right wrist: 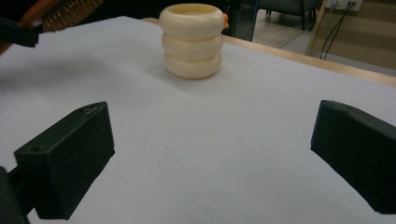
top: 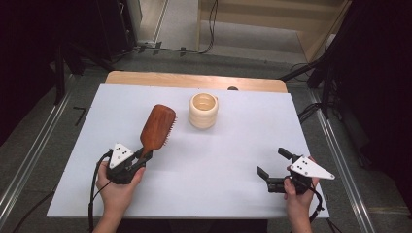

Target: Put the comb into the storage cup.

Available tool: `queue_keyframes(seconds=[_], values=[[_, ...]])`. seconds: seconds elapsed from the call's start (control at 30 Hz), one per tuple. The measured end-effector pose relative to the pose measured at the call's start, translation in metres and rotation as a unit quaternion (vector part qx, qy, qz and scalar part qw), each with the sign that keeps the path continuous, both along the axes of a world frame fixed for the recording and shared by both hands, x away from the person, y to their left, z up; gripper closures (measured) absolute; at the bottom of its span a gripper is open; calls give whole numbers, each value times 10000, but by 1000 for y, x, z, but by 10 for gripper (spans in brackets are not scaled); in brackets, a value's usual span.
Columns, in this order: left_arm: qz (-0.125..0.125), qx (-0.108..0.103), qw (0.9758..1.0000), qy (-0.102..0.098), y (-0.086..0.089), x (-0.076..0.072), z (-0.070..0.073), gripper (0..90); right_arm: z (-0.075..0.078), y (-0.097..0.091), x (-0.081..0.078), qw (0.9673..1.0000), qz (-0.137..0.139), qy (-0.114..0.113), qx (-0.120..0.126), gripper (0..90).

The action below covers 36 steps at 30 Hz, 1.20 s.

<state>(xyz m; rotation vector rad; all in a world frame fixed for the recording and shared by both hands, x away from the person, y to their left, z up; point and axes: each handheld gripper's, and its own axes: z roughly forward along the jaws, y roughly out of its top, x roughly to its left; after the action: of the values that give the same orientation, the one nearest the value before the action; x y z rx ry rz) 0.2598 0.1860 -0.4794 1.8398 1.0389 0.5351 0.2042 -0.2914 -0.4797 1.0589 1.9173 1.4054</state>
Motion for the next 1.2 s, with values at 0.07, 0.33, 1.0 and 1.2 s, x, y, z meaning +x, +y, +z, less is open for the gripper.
queue_keyframes(seconds=[0.07, 0.33, 1.0, 1.2], values=[[-48, -6, 10000, -50, -3, -2, 0, 717, 10, 10, 3, 9999, 84, -15, 88, 0], [-193, -70, 9997, -165, -13, -6, 3, 717, 31, 38, 16, 9992, 329, 14, 235, 0], [-542, -364, 9968, -455, -30, -19, 8, 717, 47, 94, 27, 9941, 723, 300, 756, 0], [-757, -415, 9951, -487, -40, -24, 7, 717, 45, 108, 27, 9899, 902, 446, 998, 0]])
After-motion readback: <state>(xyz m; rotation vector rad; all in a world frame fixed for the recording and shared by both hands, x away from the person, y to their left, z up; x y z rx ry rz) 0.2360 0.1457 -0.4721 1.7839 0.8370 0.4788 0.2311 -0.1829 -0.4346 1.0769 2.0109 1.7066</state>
